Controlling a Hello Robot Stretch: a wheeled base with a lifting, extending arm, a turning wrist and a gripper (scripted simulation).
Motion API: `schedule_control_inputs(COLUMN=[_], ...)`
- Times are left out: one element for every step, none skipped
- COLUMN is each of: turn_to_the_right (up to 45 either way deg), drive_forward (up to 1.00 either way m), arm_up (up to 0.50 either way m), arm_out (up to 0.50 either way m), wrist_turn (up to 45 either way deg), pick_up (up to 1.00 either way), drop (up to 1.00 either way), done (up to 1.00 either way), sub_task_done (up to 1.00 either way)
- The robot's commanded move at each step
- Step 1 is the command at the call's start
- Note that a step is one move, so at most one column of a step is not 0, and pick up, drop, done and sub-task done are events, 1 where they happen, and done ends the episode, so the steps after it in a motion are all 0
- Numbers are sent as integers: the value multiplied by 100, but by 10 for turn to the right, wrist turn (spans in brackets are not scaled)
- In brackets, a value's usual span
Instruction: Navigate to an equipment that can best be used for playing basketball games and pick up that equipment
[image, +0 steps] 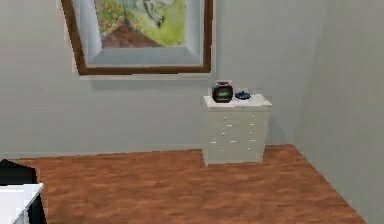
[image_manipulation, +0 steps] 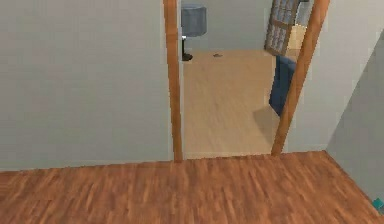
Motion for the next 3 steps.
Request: schedule_control_inputs(turn_to_the_right=[0, -420, 0], drive_forward=[45, 0, 60], arm_up=[0, 0, 0], arm_out=[0, 0, 0], wrist_turn=[0, 0, 0], pick_up=[0, 0, 0], drop=[0, 0, 0], done=[0, 0, 0], sub_task_done=[0, 0, 0])
